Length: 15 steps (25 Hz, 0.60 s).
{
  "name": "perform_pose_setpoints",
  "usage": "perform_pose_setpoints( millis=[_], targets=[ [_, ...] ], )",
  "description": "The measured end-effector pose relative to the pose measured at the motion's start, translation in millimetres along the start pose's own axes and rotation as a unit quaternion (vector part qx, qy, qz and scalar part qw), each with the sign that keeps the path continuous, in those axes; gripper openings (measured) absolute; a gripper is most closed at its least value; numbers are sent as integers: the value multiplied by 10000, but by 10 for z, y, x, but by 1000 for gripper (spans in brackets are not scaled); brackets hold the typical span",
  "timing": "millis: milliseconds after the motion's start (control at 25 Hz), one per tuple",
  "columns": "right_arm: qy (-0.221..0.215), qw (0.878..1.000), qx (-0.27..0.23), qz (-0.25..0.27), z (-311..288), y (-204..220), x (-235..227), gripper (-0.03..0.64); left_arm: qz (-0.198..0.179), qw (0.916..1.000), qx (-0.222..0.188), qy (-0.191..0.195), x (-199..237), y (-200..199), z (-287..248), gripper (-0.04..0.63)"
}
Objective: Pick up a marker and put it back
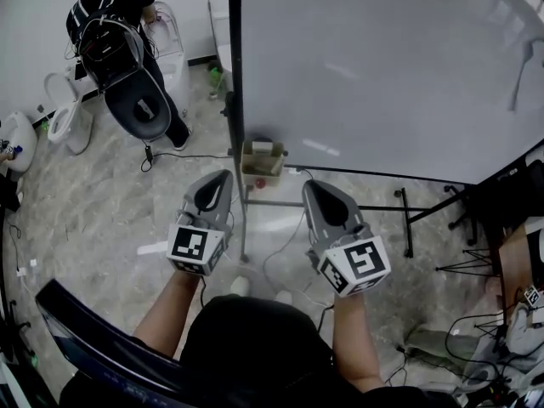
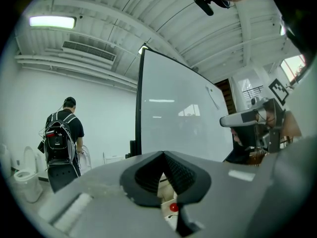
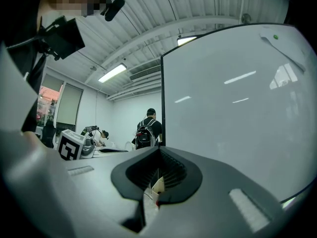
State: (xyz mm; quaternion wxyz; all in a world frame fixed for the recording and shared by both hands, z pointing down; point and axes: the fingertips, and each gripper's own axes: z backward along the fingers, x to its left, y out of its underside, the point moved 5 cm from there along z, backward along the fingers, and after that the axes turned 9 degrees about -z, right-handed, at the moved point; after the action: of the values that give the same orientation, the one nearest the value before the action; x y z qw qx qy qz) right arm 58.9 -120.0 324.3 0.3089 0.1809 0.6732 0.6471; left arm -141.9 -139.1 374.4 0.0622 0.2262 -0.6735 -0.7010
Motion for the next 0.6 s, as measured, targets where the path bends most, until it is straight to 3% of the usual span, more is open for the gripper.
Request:
perform_pose_setpoints(
  millis=[200,600],
  targets=[
    [48,10000,18,24,7,19,49,8,26,10000,-48,-83,60,-51,92,3],
    [246,9997,0,37,21,26,99,8,69,9999,-8,154,110,-6,146,3]
  ],
)
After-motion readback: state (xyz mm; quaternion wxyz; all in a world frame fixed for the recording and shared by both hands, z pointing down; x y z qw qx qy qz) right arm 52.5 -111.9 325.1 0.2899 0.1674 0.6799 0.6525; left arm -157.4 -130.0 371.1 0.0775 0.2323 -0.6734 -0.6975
